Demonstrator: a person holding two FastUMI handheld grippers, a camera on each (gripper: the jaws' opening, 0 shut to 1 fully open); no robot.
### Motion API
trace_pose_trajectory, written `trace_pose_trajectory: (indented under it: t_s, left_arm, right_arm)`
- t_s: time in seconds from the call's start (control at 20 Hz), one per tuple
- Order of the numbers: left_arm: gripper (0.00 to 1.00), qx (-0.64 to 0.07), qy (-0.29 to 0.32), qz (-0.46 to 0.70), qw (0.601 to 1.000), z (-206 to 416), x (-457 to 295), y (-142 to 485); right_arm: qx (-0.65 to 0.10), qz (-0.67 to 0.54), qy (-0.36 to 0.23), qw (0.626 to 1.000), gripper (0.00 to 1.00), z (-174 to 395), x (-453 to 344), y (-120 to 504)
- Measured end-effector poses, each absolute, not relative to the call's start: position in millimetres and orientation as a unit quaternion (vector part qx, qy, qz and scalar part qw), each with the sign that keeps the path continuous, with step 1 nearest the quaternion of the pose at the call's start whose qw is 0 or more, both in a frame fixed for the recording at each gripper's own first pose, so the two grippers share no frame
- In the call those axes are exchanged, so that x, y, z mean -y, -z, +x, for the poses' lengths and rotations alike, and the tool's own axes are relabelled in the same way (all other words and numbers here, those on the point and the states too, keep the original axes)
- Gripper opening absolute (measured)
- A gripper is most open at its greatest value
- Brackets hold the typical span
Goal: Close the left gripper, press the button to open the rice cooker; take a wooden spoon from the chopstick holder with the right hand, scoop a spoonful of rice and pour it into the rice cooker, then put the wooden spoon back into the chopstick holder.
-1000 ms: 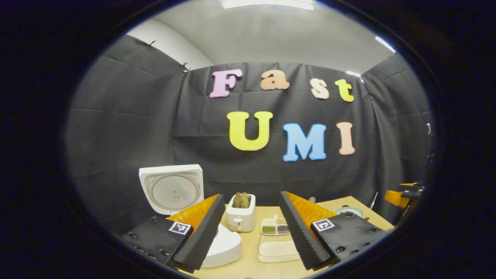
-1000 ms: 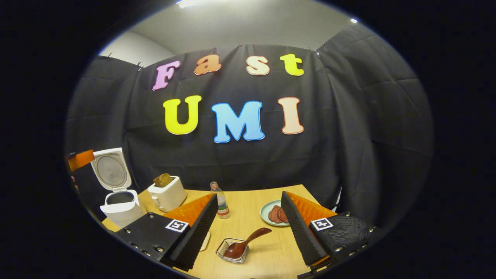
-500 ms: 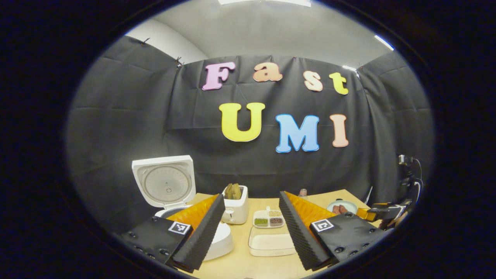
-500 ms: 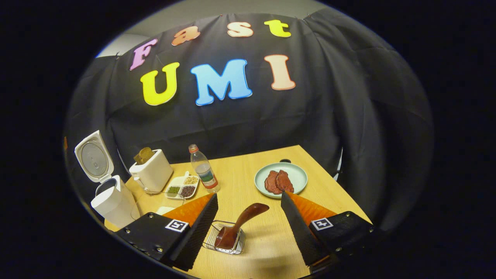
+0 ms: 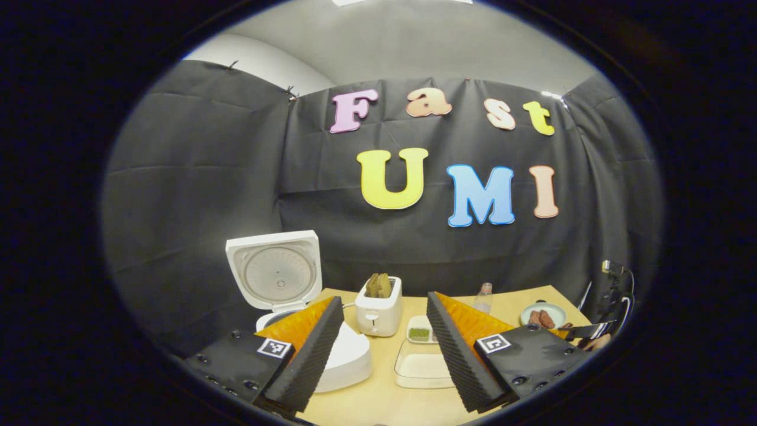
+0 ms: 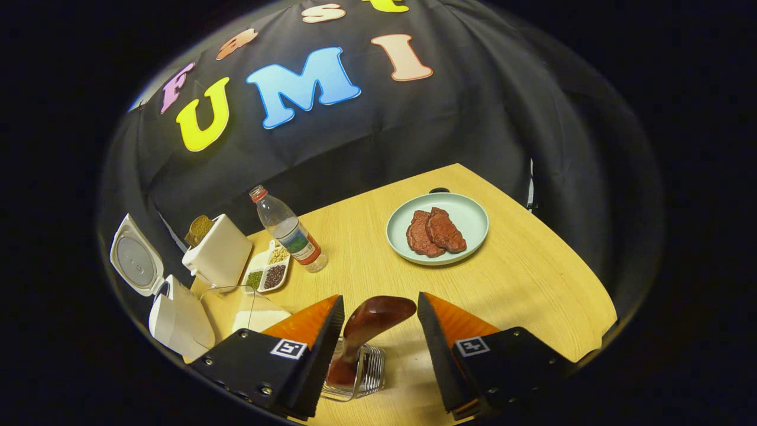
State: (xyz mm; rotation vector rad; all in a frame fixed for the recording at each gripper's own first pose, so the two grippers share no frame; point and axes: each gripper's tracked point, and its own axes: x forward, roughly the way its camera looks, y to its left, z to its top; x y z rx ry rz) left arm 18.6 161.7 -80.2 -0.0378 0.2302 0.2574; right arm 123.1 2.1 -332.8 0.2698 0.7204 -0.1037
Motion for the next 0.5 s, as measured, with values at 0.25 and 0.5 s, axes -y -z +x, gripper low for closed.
trace_pose_trajectory:
  t_s: [0.25,0.5]
  left_arm:
    - [0.92,-0.113,-0.132,-0.026,0.984,16,-175,83]
    - [0.97,-0.102,-0.085,-0.024,0.991,25,-174,82]
  right_arm:
    - [-0.356,0.161,0.027,0.92,0.38,129,-19,334]
    - [-0.336,0.171,-0.009,0.926,0.09,124,-53,305]
